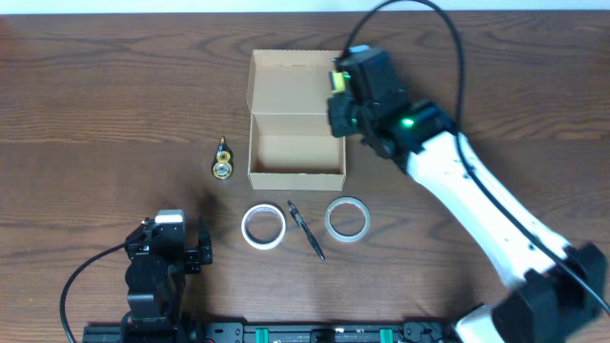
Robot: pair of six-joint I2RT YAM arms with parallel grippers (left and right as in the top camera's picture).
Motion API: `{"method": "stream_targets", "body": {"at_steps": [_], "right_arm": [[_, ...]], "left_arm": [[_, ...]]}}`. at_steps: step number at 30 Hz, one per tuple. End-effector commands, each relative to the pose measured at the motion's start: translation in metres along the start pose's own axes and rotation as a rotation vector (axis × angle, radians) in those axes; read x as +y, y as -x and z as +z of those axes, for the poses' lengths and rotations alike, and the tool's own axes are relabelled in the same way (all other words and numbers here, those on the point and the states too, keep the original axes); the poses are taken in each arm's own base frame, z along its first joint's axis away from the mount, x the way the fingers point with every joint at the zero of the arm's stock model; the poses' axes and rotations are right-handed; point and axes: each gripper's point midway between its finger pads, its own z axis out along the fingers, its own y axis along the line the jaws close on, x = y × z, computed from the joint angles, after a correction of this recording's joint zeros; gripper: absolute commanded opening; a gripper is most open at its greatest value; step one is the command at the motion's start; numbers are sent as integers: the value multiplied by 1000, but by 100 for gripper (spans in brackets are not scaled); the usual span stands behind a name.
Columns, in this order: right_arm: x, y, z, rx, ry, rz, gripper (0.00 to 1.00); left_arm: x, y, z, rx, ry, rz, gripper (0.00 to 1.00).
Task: Pack container
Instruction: 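Carry the highlighter into the box and release it with the right gripper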
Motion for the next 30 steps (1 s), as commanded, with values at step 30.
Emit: {"method": "stream_targets", "body": {"at_steps": [30], "right_arm": [[20,-109,95,386,-43,-240,18]], "left_arm": [[2,-5,2,10,14,9,95]]}}
